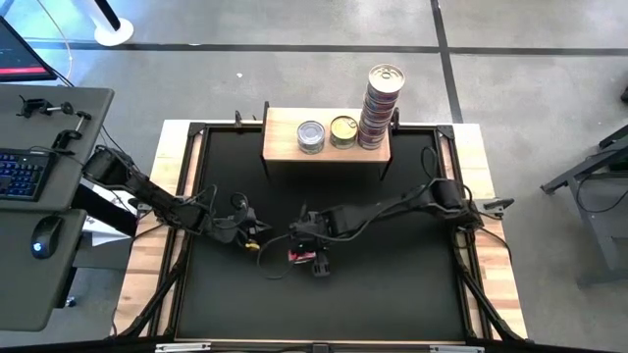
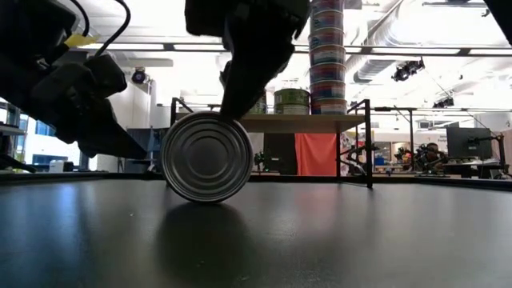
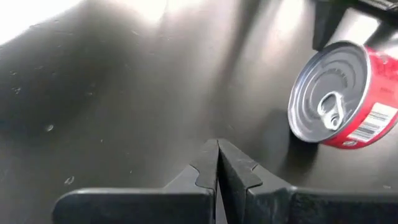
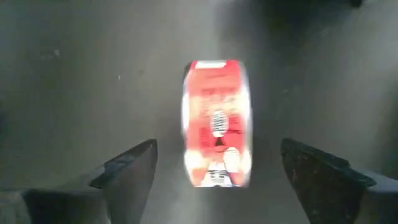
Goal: Stack canned seafood by type on shelf
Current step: Put the red tuna can on the shelf
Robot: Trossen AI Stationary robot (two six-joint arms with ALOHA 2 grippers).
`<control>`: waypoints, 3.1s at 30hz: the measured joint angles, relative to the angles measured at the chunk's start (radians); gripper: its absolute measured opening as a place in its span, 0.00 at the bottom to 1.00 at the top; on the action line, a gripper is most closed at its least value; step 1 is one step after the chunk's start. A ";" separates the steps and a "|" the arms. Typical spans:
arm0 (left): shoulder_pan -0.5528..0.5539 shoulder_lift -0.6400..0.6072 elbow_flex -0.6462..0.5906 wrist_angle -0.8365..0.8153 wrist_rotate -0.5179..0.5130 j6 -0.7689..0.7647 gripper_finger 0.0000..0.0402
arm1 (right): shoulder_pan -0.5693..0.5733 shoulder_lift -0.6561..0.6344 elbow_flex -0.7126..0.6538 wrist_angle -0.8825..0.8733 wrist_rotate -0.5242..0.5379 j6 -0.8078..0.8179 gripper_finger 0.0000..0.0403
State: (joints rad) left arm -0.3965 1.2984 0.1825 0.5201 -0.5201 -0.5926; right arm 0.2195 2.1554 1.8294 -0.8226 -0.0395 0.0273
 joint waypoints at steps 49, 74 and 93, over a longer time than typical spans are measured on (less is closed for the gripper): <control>-0.008 -0.036 0.000 -0.002 -0.014 -0.032 0.00 | -0.234 0.085 0.297 0.256 0.884 -0.669 0.29; -0.008 -0.036 0.000 -0.040 -0.014 -0.024 0.00 | -0.297 0.136 0.297 0.269 0.800 -0.740 0.61; -0.008 -0.036 0.000 -0.115 -0.014 -0.059 0.00 | -0.294 0.134 0.322 0.213 0.791 -0.592 0.67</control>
State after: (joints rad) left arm -0.4049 1.2621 0.1825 0.4054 -0.5343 -0.6518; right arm -0.0746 2.2893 2.1516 -0.6095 0.7513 -0.5651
